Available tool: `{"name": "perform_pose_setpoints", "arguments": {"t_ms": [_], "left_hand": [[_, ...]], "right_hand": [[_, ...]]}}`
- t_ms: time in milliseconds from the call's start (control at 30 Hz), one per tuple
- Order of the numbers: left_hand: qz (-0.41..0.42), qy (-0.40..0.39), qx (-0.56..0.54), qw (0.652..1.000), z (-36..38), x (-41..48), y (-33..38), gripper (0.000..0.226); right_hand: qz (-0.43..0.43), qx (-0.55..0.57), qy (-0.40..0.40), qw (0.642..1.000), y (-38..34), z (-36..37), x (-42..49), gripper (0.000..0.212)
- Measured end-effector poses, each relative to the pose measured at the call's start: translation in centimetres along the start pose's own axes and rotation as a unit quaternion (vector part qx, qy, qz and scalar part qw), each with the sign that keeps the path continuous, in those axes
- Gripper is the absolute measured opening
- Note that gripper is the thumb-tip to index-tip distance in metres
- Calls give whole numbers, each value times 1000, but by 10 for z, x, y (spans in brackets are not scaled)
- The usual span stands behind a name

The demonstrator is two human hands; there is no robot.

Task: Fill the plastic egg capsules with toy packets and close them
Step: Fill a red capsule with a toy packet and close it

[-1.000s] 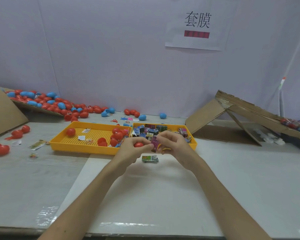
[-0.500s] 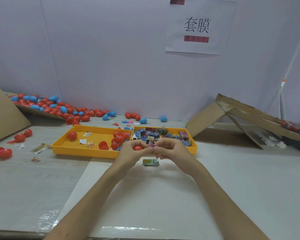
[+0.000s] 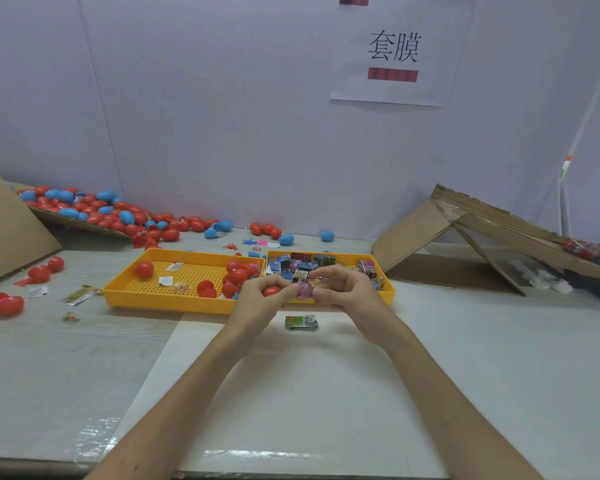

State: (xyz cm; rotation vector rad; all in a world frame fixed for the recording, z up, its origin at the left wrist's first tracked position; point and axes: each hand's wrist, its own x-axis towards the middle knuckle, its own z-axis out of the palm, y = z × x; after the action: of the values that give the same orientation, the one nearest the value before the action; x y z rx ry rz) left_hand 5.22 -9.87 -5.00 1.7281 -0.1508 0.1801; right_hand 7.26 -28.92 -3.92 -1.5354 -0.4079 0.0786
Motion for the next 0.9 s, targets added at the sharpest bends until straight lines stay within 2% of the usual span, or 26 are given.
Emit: {"name": "perform_pose_setpoints", "arguments": {"t_ms": [233,433,600,733,833,900], "left_hand": [[36,-6,59,998,2,-2,0,15],[64,-3,126,990,2,-1,-5,13],[80,1,160,984,5,-1,-7,11],[75,-2,179,981,6,-2,-8,20],[47,-19,159,986,5,-1,-5,9],[23,-40,128,991,5,-1,-3,15]], "right_hand": [[-3,40,-25,999,-1,0,0,22],[16,4,-83,996,0,2,-2,24],[30,-12,-88,996,0,5,-2,22],[11,-53,-97,994,1,11,-5,26],[14,-70,-73,995,1,12,-4,31],[16,-81,-53,995,-1,12,-4,31]]}}
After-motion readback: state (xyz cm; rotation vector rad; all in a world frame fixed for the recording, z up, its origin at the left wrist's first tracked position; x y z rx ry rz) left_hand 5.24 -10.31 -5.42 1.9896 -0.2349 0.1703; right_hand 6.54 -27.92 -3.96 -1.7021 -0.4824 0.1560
